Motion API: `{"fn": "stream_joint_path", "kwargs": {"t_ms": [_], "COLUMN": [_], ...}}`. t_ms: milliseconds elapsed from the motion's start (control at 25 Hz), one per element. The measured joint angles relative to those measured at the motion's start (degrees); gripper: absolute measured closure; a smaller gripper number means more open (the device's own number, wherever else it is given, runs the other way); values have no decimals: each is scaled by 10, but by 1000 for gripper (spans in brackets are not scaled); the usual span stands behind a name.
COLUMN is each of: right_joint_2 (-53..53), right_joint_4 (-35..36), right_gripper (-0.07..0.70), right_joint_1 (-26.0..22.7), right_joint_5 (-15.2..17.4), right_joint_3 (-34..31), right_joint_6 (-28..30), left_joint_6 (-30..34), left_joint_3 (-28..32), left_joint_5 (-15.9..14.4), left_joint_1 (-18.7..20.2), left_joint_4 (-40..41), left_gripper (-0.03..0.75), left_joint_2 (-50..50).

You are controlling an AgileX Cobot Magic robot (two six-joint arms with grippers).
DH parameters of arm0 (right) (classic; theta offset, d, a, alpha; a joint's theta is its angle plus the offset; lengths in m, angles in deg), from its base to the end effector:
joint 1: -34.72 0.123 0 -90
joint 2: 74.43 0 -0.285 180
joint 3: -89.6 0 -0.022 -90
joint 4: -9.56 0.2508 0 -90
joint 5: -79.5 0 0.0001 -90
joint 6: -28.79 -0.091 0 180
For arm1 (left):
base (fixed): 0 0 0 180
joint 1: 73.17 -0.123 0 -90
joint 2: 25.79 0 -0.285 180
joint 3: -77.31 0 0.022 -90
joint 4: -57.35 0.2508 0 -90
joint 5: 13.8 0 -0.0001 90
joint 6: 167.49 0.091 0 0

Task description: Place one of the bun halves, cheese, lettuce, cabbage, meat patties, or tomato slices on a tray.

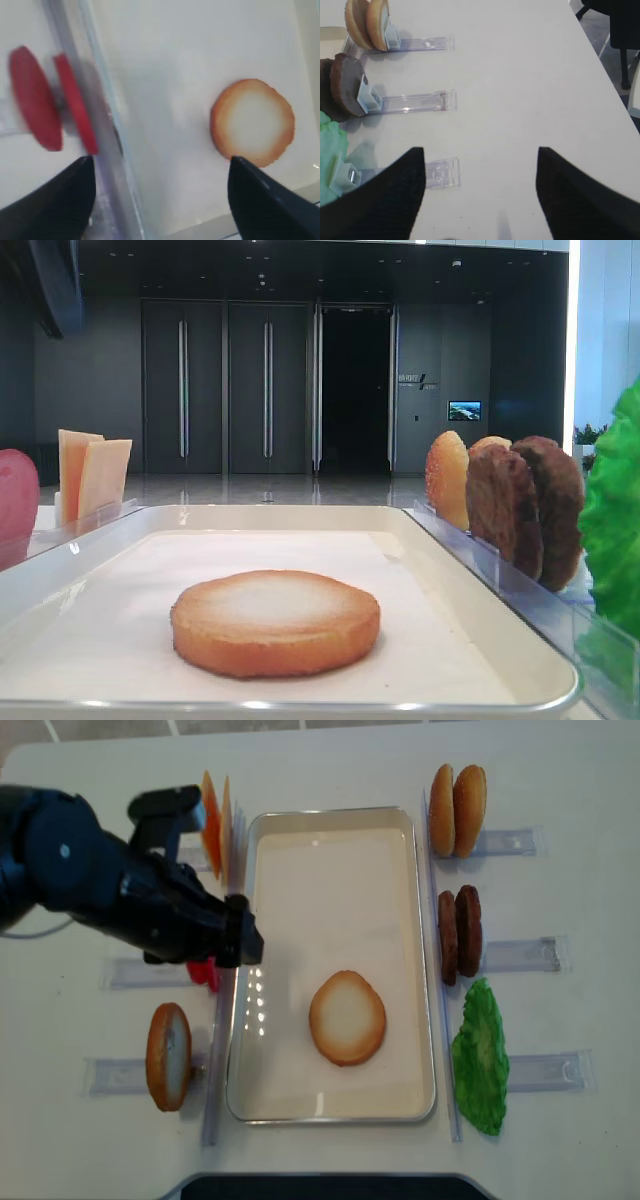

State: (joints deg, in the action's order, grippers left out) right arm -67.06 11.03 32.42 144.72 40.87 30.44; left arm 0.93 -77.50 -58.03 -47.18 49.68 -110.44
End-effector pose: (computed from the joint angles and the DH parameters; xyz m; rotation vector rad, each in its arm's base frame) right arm -0.0090 0.0025 0.2703 0.0095 2.1171 -0.0100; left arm 0.2270 -0.1201 0.2610 0.2412 2.7183 -0.3514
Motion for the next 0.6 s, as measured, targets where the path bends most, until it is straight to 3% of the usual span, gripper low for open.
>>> {"fn": "stream_joint_path", "kwargs": {"t_ms": [160, 440, 600], "right_joint_2": [0, 0, 0], "right_joint_4": [0, 0, 0], "right_gripper": [151, 151, 151], "right_joint_1": [0, 0, 0], "right_joint_5": [0, 0, 0], "right_joint_3": [0, 0, 0], "right_joint_6": [0, 0, 0], "left_joint_6": [-12, -18, -23], "left_joint_3": [-35, -39, -39], "left_joint_5": [-76, -197, -248], "left_joint_1": [-36, -128, -153], "left_joint_4": [70, 181, 222], "left_gripper": [88, 88, 88], "left_joint_2": [30, 57, 57]}}
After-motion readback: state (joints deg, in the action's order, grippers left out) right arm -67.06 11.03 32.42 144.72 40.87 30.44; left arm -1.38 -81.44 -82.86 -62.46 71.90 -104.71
